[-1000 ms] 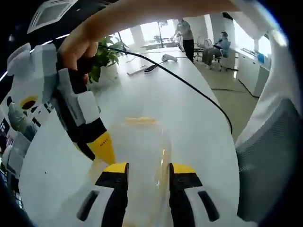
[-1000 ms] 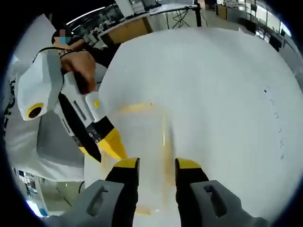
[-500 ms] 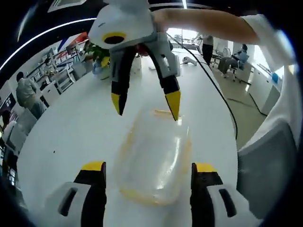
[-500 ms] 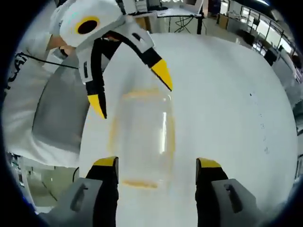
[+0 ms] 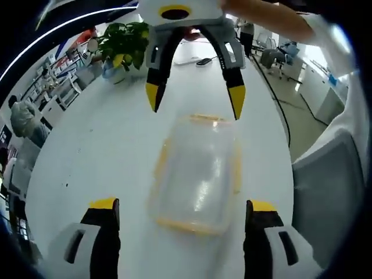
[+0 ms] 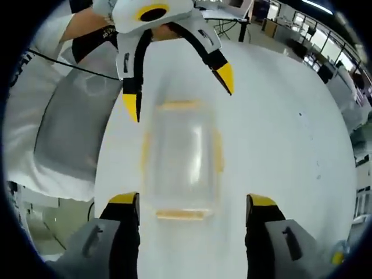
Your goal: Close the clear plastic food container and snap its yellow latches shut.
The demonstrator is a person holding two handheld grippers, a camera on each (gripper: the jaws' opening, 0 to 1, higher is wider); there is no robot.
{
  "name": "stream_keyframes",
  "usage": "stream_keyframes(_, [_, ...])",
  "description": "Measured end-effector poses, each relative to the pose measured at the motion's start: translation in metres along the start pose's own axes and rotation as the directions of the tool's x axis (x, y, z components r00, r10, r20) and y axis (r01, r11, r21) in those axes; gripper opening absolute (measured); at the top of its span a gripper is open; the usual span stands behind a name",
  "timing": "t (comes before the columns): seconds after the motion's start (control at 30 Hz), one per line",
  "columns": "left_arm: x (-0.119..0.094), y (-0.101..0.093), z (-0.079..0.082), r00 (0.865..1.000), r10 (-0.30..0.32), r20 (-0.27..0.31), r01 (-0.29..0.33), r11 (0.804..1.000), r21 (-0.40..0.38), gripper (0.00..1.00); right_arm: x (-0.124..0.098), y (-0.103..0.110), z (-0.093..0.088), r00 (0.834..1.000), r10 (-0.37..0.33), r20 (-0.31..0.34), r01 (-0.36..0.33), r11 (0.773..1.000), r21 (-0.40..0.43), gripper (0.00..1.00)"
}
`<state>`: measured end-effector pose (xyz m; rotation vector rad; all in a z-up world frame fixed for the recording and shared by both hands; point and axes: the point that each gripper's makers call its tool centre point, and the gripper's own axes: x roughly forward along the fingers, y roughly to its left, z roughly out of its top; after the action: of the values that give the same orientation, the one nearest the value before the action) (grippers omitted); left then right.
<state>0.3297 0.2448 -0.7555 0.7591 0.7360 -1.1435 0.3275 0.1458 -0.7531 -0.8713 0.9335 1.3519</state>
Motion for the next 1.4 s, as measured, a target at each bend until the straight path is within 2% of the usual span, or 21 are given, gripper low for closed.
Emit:
stream_keyframes(0.1, [0.003, 0.001, -0.001, 1.000, -0.021, -0.014, 0.020, 1.000, -0.021, 0.95, 0.003, 0.004, -0.004, 1.000, 0.001, -0.015, -0.001, 1.000, -0.005, 0.72])
stream_keyframes(0.23, [0.006, 0.006, -0.005, 0.998, -0.013, -0.058, 0.014, 1.000, 0.023, 0.93, 0.009, 0.008, -0.008, 0.999, 0.009, -0.036, -0.009, 1.000, -0.009, 0.72])
stream_keyframes(0.33, [0.009, 0.004, -0.009, 0.996, -0.029, -0.088, 0.033, 0.999, 0.039, 0.92, 0.013, 0.009, -0.011, 0.999, 0.003, -0.049, -0.004, 1.000, -0.015, 0.74])
stream_keyframes(0.57, [0.025, -0.005, -0.007, 0.993, -0.059, -0.104, 0.065, 0.996, 0.054, 0.92, 0.024, 0.011, -0.015, 0.998, 0.007, -0.064, -0.007, 1.000, -0.007, 0.75])
stream_keyframes(0.73, [0.033, -0.005, -0.007, 0.991, -0.056, -0.124, 0.067, 0.994, 0.086, 0.89, 0.032, 0.015, -0.020, 0.997, 0.009, -0.078, -0.010, 1.000, -0.009, 0.74])
stream_keyframes(0.87, [0.037, -0.005, -0.009, 0.989, -0.067, -0.135, 0.078, 0.994, 0.081, 0.87, 0.038, 0.016, -0.026, 0.996, 0.012, -0.088, -0.012, 1.000, -0.007, 0.73])
stream_keyframes(1.1, [0.041, -0.009, -0.015, 0.983, -0.087, -0.164, 0.104, 0.990, 0.098, 0.85, 0.041, 0.014, -0.026, 0.996, 0.001, -0.085, -0.002, 1.000, -0.014, 0.74])
stream_keyframes(1.17, [0.041, -0.017, -0.013, 0.980, -0.122, -0.154, 0.140, 0.984, 0.112, 0.77, 0.042, 0.014, -0.026, 0.996, 0.000, -0.086, -0.001, 1.000, -0.019, 0.74])
stream_keyframes(1.2, [0.041, -0.016, -0.013, 0.982, -0.108, -0.157, 0.126, 0.986, 0.113, 0.78, 0.042, 0.015, -0.026, 0.996, 0.001, -0.087, -0.003, 1.000, -0.023, 0.74])
stream_keyframes(1.4, [0.042, -0.017, -0.012, 0.981, -0.113, -0.155, 0.133, 0.983, 0.127, 0.77, 0.043, 0.015, -0.027, 0.996, -0.007, -0.093, 0.003, 0.999, -0.037, 0.75])
